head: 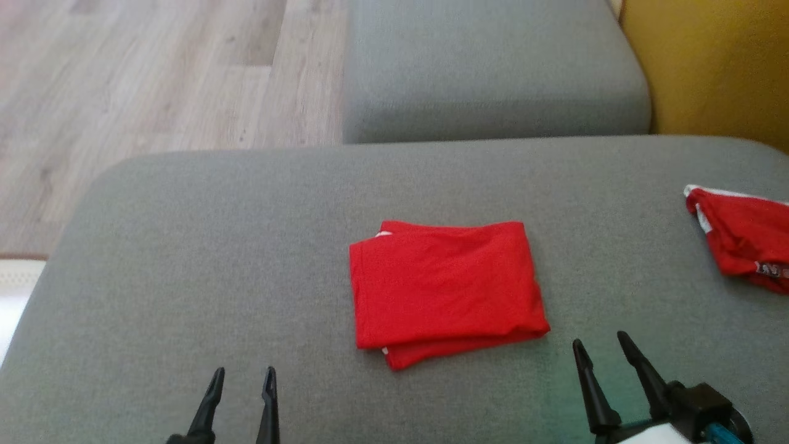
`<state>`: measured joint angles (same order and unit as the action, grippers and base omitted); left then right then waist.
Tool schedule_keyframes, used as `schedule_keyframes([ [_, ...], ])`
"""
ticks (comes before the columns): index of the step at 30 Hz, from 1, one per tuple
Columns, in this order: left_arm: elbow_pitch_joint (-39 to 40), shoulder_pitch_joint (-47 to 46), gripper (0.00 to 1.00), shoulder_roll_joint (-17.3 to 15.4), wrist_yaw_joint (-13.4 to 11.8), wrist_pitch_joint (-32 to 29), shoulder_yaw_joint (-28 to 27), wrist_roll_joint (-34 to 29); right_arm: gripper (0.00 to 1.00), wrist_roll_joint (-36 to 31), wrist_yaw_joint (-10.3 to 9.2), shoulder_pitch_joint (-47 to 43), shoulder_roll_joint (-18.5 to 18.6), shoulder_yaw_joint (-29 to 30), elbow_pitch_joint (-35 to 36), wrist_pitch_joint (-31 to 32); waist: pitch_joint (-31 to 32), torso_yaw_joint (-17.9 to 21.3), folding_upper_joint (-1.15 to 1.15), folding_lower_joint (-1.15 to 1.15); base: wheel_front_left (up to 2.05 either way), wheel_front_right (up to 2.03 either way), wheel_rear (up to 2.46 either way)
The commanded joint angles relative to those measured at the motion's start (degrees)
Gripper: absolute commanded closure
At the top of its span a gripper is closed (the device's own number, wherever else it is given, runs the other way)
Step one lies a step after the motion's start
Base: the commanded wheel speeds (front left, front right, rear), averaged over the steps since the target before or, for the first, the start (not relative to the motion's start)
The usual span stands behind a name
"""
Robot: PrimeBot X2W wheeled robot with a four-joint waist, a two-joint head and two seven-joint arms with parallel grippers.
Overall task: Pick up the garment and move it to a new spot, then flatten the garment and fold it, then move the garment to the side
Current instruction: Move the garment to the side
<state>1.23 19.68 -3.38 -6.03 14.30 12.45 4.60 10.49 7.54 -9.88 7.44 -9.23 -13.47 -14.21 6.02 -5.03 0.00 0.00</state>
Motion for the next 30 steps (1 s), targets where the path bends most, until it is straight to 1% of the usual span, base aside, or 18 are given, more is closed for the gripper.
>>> schedule_keyframes([
  [1, 2.05, -3.77, 0.00, 0.50, 0.03, 0.70, -1.24, -0.62, 0.00, 0.07, -0.05, 3.34, 0.41, -1.44, 1.18, -0.79, -1.21, -0.23, 0.00, 0.00, 0.00, 0.00, 0.00],
  [5, 2.23, -5.40, 0.00, 0.50, 0.44, 0.70, -0.30, -1.21, 0.00, 2.02, -0.05, 8.33, 1.79, -2.61, -2.42, -0.79, -4.22, -0.89, 0.00, 0.00, 0.00, 0.00, 0.00],
  [7, 2.41, -6.24, 0.00, 0.50, 0.48, 0.70, 0.36, -1.32, 0.00, 4.11, -0.05, 11.38, 2.71, -3.72, -5.85, -0.79, -5.53, -1.37, 0.00, 0.00, 0.00, 0.00, 0.00],
  [9, 2.65, -7.11, 0.00, 0.50, 0.39, 0.70, 1.11, -1.36, 0.00, 7.17, -0.05, 15.10, 4.04, -6.33, -9.87, -0.22, -6.58, -1.88, 0.00, 0.00, 0.00, 0.00, 0.00],
  [13, 2.93, -8.94, 0.00, 0.50, 0.16, 0.70, 2.67, -1.21, 0.00, 15.62, -0.05, 23.31, 6.97, -11.31, -15.46, 5.94, -9.08, -2.84, 0.00, 0.00, 0.00, 0.00, 0.00],
  [18, 2.54, -11.05, 0.00, 0.50, 0.01, 0.70, 4.37, -1.13, 0.00, 25.89, -0.05, 31.06, 9.81, -14.52, -20.99, 14.87, -11.25, -3.97, 0.00, 0.00, 0.00, 0.00, 0.00],
  [22, 2.20, -12.19, 0.00, 0.50, -0.10, 0.70, 5.15, -1.13, 0.00, 30.08, -0.05, 35.21, 11.72, -17.18, -25.35, 20.00, -12.62, -4.86, 0.00, 0.00, 0.00, 0.00, 0.00],
  [26, 2.09, -13.18, 0.00, 0.50, -0.36, 0.70, 5.45, -1.11, 0.00, 33.49, -0.05, 37.52, 12.23, -19.60, -28.96, 23.90, -13.89, -5.48, 0.00, 0.00, 0.00, 0.00, 0.00],
  [27, 2.12, -13.41, 0.00, 0.50, -0.46, 0.70, 5.46, -1.07, 0.18, 34.18, -0.05, 37.97, 12.31, -20.37, -29.32, 24.47, -14.18, -5.51, 0.00, 0.00, 0.00, 0.00, 0.00],
  [28, 2.16, -13.63, 0.00, 0.50, -0.58, 0.70, 5.52, -1.04, 0.34, 34.92, -0.05, 38.35, 12.37, -21.00, -29.52, 24.57, -14.43, -5.51, 0.00, 0.00, 0.00, 0.00, 0.00],
  [29, 2.17, -13.83, 0.00, 0.50, -0.73, 0.70, 5.57, -1.00, 0.79, 35.74, -0.05, 38.65, 12.39, -21.68, -29.59, 24.66, -14.69, -5.46, 0.00, 0.00, 0.00, 0.00, 0.00],
  [30, 2.16, -14.03, 0.00, 0.50, -0.88, 0.70, 5.62, -0.98, 1.00, 36.38, -0.05, 38.98, 12.55, -22.44, -29.56, 24.53, -14.96, -5.34, 0.00, 0.00, 0.00, 0.00, 0.00],
])
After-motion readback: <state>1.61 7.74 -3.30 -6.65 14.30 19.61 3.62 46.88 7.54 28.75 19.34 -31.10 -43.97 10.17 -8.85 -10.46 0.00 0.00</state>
